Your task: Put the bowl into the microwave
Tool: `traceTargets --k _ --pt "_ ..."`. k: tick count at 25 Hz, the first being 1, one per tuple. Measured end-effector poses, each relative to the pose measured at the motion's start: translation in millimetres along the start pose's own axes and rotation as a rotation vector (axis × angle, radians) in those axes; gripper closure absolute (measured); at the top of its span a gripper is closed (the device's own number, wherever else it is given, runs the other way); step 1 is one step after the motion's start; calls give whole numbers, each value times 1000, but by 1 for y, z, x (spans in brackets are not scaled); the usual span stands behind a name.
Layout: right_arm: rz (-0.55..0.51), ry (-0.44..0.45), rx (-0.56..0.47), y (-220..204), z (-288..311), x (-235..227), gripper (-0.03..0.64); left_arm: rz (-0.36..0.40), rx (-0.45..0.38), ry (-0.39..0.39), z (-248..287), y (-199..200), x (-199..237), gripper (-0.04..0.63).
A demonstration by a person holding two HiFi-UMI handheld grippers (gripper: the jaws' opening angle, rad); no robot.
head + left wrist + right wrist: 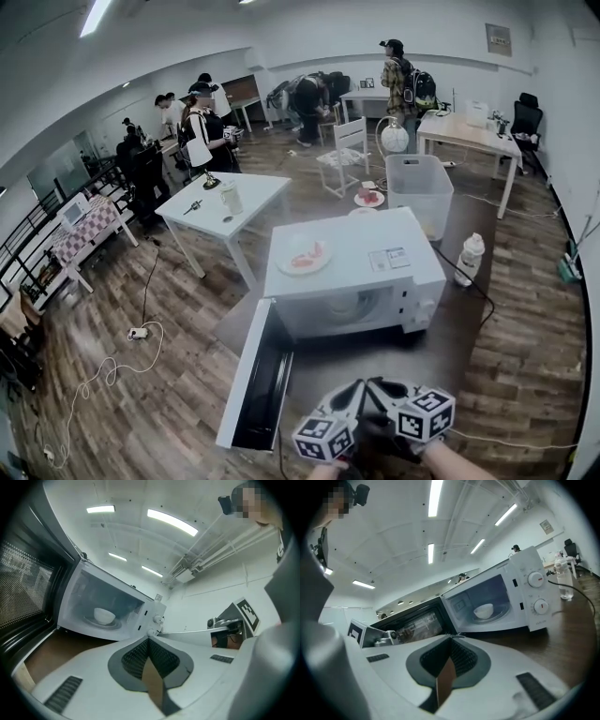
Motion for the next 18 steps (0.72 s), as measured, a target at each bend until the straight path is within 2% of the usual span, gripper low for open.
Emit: traceTargets --k 18 --pt "-13 30 -10 -9 -29 24 617 9 -20 -14 -22 0 -25 594"
Point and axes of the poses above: the fingertips, and each gripper's own axes: z forward along the fingers, x to its left, y out of its top, the point moved 2 cm from there along -z, backward along the fingers, and after that the axes turned 11 degrees about -y, right-handed, at the moved point
